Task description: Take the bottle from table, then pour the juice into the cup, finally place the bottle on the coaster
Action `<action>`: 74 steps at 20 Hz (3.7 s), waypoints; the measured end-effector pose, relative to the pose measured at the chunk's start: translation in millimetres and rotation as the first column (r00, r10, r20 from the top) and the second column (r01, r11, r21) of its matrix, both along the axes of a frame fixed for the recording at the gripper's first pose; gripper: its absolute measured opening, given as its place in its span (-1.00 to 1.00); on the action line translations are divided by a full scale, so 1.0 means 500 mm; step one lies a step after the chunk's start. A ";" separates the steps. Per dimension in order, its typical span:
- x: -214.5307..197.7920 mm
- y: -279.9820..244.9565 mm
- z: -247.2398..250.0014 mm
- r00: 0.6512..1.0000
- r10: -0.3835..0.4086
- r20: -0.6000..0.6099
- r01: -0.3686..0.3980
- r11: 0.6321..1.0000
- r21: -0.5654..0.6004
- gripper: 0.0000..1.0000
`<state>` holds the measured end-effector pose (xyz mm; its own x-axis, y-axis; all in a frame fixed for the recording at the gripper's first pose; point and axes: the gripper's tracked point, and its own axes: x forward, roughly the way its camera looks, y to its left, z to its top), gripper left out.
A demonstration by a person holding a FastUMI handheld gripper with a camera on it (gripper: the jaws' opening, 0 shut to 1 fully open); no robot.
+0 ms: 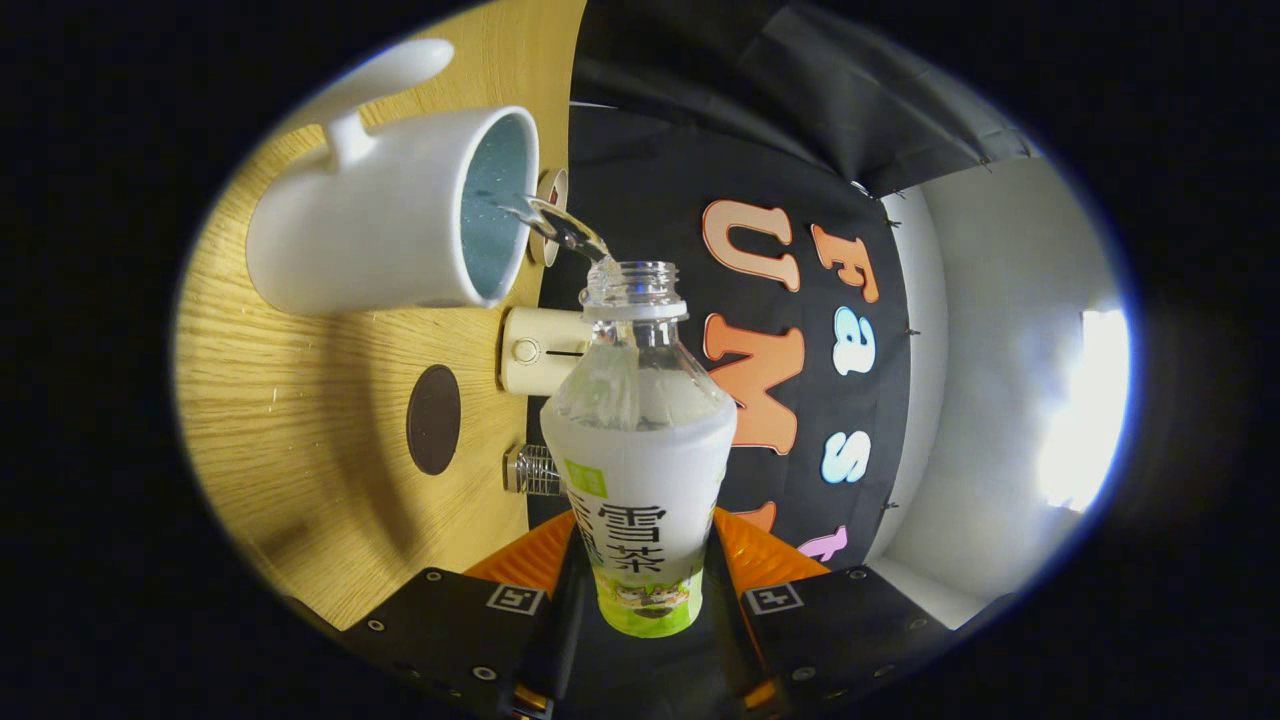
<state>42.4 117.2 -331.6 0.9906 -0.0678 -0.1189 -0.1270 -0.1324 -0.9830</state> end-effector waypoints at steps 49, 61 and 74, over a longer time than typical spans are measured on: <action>0.061 0.051 0.103 0.990 0.138 0.029 -0.129 0.971 -0.200 0.16; 0.064 0.076 0.093 0.982 0.189 -0.014 -0.185 0.942 -0.282 0.16; 0.069 0.090 0.127 0.974 0.225 -0.022 -0.218 0.911 -0.350 0.16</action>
<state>76.6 162.4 -268.0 0.9868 0.1201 -0.1090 -0.0367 -0.4893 -0.8714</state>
